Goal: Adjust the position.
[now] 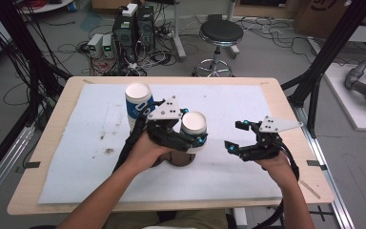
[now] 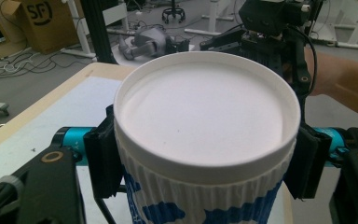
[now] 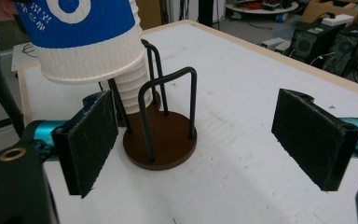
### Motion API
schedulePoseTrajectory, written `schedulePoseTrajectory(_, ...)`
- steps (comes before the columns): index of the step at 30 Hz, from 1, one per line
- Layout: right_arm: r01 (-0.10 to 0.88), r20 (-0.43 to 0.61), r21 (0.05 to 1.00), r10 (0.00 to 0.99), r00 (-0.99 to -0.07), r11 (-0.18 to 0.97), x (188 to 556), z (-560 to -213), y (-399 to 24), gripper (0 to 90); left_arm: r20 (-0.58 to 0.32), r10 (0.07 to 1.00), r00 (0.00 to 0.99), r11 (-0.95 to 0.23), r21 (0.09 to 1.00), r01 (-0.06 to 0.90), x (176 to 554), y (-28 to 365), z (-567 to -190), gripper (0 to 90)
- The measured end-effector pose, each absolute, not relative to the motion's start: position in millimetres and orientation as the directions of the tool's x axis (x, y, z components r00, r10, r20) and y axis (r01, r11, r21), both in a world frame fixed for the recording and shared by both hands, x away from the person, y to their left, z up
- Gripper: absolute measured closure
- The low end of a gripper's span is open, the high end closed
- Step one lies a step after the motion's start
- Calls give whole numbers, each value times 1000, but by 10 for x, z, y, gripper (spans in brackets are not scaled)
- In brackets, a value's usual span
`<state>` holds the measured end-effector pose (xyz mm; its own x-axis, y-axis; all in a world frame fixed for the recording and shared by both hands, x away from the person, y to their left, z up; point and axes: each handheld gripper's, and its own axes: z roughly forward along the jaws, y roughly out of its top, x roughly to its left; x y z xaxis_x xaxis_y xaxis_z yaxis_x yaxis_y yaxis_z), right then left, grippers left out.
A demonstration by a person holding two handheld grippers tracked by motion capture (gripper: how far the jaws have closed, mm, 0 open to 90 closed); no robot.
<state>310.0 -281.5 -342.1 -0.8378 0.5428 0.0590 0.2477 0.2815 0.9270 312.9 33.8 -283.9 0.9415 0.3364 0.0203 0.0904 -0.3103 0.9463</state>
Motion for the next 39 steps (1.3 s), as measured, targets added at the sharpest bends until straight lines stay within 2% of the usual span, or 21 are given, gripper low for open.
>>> schedulePoseTrajectory(7, 223, 56, 938, 521, -852, 264, 3032, -3432, -2780, 146, 13, 328, 945, -294, 952, 88, 3092, 329, -2837, 278)
schedulePoseTrajectory(14, 134, -2, 957, 465, -885, 258, 2984, -3430, -2727, 146, 1, 293, 956, -288, 954, 88, 3053, 289, -2855, 279)
schedulePoseTrajectory(20, 103, 10, 970, 386, -923, 220, 2981, -3465, -2696, 145, -17, 256, 967, -283, 955, 92, 3077, 275, -2903, 279)
schedulePoseTrajectory(26, 166, 76, 955, 341, -937, 244, 2997, -3534, -2569, 145, -22, 240, 971, -275, 957, 89, 3069, 276, -2961, 279)
schedulePoseTrajectory(39, 149, 73, 953, 278, -958, 264, 2954, -3524, -2345, 146, -42, 198, 979, -266, 959, 95, 3059, 262, -3032, 279)
